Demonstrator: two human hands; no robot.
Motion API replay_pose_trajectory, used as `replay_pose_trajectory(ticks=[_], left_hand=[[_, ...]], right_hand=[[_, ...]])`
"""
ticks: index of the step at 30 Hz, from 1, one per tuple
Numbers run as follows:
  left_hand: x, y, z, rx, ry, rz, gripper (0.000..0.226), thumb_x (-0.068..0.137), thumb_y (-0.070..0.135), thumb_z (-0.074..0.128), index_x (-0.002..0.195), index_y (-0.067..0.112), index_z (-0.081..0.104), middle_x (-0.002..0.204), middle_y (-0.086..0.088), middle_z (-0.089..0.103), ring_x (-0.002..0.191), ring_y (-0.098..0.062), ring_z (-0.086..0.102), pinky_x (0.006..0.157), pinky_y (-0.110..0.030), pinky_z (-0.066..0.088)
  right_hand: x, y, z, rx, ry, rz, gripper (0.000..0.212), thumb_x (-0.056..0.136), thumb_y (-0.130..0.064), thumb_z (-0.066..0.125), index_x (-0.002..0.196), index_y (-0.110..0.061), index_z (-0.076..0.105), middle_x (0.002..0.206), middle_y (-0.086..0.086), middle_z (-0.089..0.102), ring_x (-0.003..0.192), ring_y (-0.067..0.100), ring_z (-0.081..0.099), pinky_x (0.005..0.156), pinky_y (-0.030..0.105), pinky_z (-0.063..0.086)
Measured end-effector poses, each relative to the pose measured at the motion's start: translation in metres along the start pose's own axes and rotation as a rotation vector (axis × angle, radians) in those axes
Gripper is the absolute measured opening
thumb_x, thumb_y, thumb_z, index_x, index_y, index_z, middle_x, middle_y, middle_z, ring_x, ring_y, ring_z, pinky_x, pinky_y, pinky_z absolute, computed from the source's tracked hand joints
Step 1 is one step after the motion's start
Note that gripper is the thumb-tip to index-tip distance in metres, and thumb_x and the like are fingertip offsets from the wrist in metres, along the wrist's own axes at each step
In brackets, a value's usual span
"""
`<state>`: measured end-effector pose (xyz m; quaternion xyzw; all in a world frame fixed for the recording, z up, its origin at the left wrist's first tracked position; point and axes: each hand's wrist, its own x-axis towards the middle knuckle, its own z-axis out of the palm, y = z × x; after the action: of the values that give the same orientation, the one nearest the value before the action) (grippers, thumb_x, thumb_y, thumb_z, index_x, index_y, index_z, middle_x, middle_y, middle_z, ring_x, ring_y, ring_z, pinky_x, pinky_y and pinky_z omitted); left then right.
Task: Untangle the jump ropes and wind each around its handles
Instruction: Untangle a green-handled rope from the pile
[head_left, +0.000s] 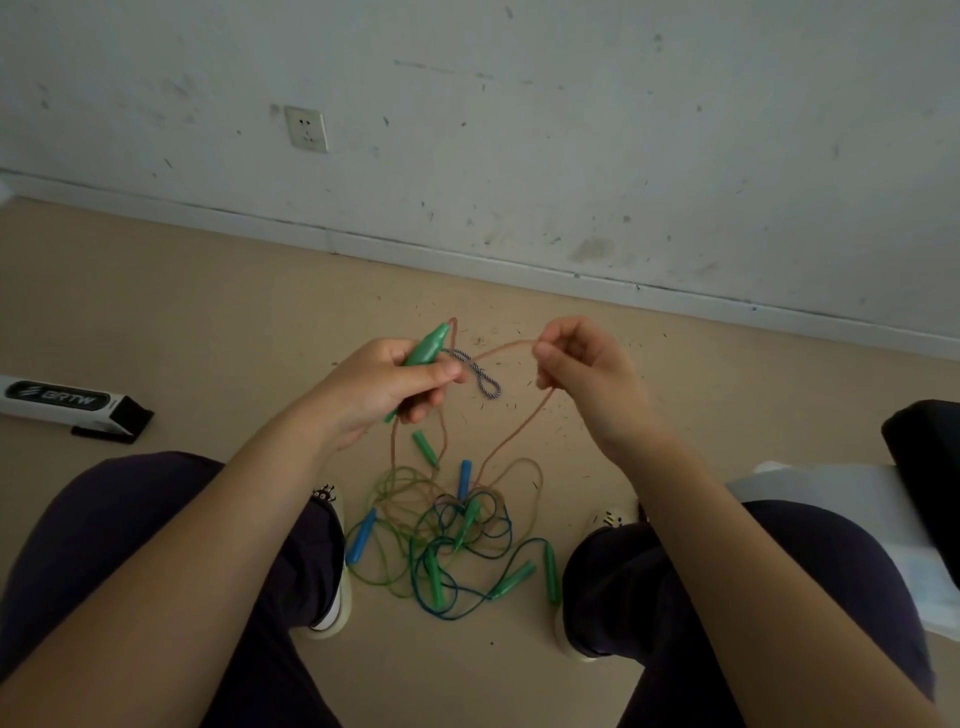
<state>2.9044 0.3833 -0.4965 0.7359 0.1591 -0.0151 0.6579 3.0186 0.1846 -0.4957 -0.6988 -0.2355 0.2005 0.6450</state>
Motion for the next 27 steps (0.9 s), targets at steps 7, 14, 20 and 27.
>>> replay_pose_trajectory(ticks=[7, 14, 20, 27], left_hand=[[-0.004, -0.002, 0.019, -0.019, -0.091, 0.013, 0.014, 0.092, 0.022, 0.067, 0.087, 0.008, 0.067, 0.062, 0.002, 0.056, 0.049, -0.011, 0.048, 0.050, -0.022, 0.039], [-0.001, 0.001, 0.004, -0.016, -0.015, -0.009, 0.013, 0.092, 0.024, 0.066, 0.089, 0.015, 0.075, 0.062, 0.003, 0.058, 0.051, -0.011, 0.049, 0.050, -0.021, 0.040], [-0.002, 0.000, 0.009, -0.013, -0.020, -0.021, 0.011, 0.093, 0.022, 0.066, 0.088, 0.012, 0.071, 0.060, 0.005, 0.056, 0.050, -0.011, 0.047, 0.049, -0.019, 0.040], [-0.002, 0.002, 0.008, 0.006, -0.039, -0.009, 0.013, 0.094, 0.022, 0.065, 0.091, 0.010, 0.071, 0.061, 0.004, 0.056, 0.049, -0.010, 0.048, 0.050, -0.020, 0.040]], right_hand=[[-0.008, -0.002, 0.011, 0.020, -0.284, 0.034, 0.021, 0.080, -0.016, 0.073, 0.097, -0.010, 0.063, 0.074, 0.001, 0.065, 0.065, 0.015, 0.056, 0.063, 0.025, 0.049], [0.000, -0.002, -0.004, 0.063, 0.042, 0.053, 0.010, 0.093, -0.003, 0.060, 0.087, -0.011, 0.063, 0.071, 0.001, 0.061, 0.065, 0.014, 0.055, 0.070, 0.029, 0.049], [-0.003, 0.000, 0.000, 0.041, -0.159, 0.083, 0.012, 0.084, -0.009, 0.071, 0.095, -0.012, 0.066, 0.077, 0.003, 0.069, 0.067, 0.016, 0.059, 0.069, 0.027, 0.052], [-0.001, 0.005, 0.008, -0.012, -0.064, 0.041, 0.013, 0.088, 0.001, 0.065, 0.086, -0.012, 0.067, 0.076, 0.004, 0.066, 0.066, 0.013, 0.056, 0.067, 0.024, 0.048]])
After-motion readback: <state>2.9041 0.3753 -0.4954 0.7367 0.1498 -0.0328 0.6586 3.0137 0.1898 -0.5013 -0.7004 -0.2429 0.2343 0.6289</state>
